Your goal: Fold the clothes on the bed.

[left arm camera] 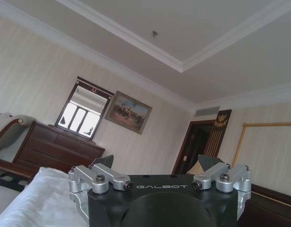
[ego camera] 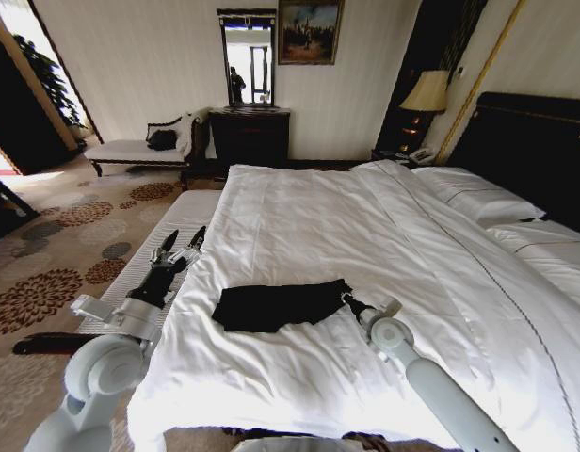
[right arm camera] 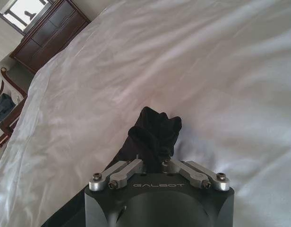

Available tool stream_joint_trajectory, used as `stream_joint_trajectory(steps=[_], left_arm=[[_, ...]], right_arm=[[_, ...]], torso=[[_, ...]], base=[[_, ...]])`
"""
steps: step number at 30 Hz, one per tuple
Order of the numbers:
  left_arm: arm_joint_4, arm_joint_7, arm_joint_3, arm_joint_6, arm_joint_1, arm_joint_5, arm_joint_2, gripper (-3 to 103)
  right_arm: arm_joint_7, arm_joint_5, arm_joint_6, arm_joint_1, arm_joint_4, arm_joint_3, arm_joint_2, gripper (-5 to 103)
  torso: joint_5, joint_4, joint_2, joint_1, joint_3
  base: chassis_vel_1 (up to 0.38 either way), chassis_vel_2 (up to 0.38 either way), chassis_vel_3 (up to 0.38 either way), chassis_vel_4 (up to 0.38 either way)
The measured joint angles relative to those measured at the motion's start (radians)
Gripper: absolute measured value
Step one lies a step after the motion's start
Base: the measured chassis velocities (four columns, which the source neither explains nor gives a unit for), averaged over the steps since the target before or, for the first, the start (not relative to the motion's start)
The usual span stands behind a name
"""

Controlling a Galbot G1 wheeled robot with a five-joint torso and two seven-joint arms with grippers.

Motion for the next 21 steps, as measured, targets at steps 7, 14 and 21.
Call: stream_joint_trajectory(steps=[7, 14, 21], left_arm=[[-0.005, 0.0, -0.007, 0.0, 0.004, -0.001, -0.001, 100], [-0.009, 0.0, -0.011, 0.0, 0.007, -0.001, -0.001, 100], [-0.01, -0.001, -0.009, 0.0, 0.002, -0.003, 0.001, 100]], right_arm=[[0.003, -0.016, 0.018, -0.017, 0.019, 0.018, -0.005, 7], [0.023, 0.0, 0.025, -0.048, 0.067, 0.088, -0.034, 7], [0.052, 0.03, 0.025, -0.082, 0.065, 0.189, -0.086, 7]], torso=[[0.0001, 0.0, 0.0, 0.0, 0.0], [0.0, -0.0002, 0.0, 0.0, 0.0], [-0.0001, -0.0003, 0.0, 0.0, 0.0]], base=[[0.0, 0.0, 0.0, 0.0], [0.0, 0.0, 0.0, 0.0], [0.0, 0.0, 0.0, 0.0]])
